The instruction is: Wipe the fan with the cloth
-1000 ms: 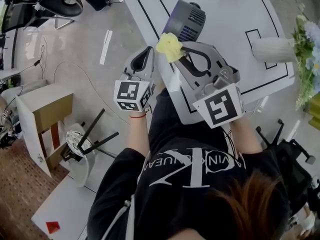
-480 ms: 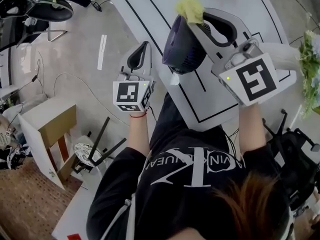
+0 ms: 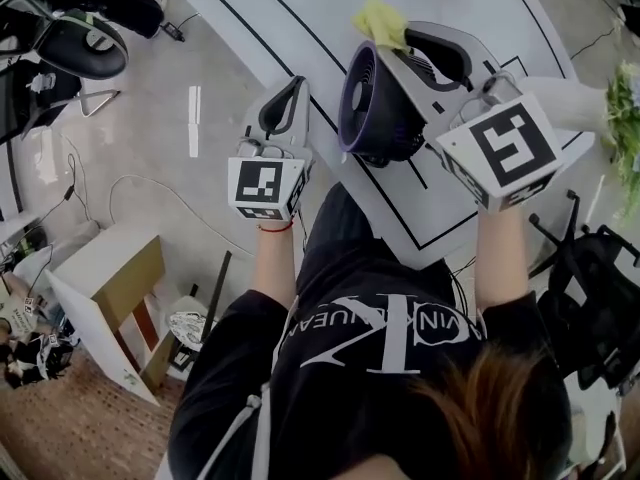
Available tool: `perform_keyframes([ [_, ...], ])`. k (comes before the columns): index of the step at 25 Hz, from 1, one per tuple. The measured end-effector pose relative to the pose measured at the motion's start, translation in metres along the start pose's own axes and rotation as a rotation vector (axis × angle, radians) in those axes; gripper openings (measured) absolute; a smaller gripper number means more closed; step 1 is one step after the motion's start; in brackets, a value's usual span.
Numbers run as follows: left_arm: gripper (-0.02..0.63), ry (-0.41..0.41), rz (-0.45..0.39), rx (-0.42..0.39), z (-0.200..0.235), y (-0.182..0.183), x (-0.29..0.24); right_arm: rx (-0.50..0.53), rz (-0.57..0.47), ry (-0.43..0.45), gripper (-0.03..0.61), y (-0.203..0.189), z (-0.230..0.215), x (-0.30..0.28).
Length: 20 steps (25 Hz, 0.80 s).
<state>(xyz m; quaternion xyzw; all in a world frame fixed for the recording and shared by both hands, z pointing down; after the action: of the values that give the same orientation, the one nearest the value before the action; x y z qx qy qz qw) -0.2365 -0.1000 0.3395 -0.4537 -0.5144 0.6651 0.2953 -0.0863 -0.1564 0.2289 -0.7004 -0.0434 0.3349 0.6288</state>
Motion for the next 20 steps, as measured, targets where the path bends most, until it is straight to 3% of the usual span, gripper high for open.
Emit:
perform_keyframes([
  [5, 0.012, -0.051, 0.0, -0.029, -0.004, -0.002, -0.005, -0.032, -0.069, -0.026, 0.071, 0.005, 0.011, 0.015],
  [9, 0.011, -0.055, -0.013, -0.016, -0.009, 0.001, -0.011, 0.012, -0.095, -0.039, 0.071, 0.003, 0.024, 0.03],
  [15, 0.011, -0.013, -0.039, -0.034, -0.024, 0.015, -0.002, 0.167, -0.082, -0.049, 0.069, 0.0, 0.051, 0.049],
  [20, 0.012, 0.068, -0.058, 0.008, -0.033, 0.02, 0.021, 0.229, -0.08, -0.045, 0.069, -0.004, 0.073, 0.057],
])
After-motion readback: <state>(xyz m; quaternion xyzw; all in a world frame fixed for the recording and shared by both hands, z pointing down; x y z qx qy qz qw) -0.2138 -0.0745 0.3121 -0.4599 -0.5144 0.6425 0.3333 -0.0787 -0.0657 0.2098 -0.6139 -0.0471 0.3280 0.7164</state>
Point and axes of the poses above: the fingertips, and each gripper's own axes: x backward along the fingers, z to its left, y out of its top, the point moved 5 cm from there along x, backward along the fingers, and after that the axes turned 1 degree about -z, right-handed, at the moved point
